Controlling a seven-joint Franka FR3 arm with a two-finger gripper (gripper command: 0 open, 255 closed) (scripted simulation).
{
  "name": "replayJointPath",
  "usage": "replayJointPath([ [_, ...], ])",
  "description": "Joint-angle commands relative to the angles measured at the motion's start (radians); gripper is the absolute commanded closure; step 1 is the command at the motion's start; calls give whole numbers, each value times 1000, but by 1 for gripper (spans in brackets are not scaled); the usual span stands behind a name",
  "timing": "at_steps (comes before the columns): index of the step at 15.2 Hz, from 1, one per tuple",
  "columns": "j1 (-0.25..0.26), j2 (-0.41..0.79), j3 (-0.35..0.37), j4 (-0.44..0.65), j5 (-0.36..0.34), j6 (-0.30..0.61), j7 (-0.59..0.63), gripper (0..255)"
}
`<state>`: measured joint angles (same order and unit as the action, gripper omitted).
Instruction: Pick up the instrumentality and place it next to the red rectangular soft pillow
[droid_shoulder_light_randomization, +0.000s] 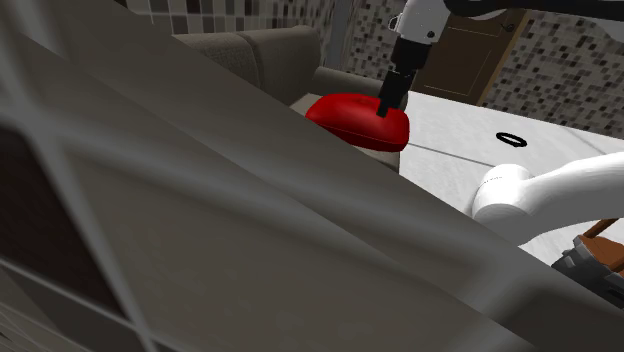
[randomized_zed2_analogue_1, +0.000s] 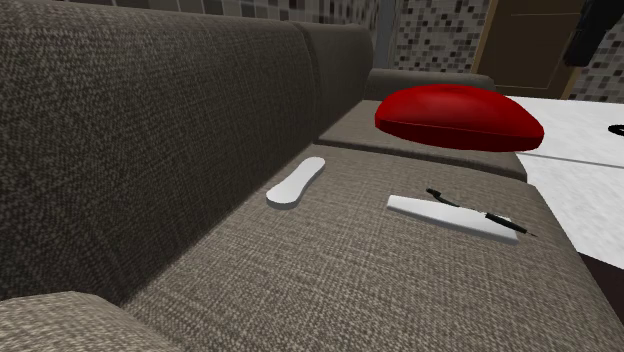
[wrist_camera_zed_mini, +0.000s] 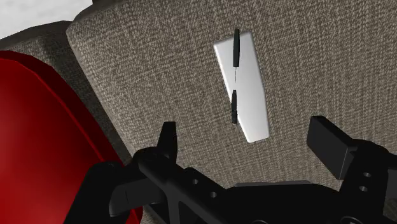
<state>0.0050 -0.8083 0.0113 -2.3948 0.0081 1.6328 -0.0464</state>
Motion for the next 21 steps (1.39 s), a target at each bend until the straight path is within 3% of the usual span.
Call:
replayJointPath([
  [1, 0, 0, 0, 0, 0, 0, 0, 0],
  [12, -54, 299, 243, 53, 117, 248, 498, 0],
  [17, -93, 488, 335, 147, 104, 343, 727, 0],
  [21, -118, 654, 388, 248, 56, 401, 916, 0],
])
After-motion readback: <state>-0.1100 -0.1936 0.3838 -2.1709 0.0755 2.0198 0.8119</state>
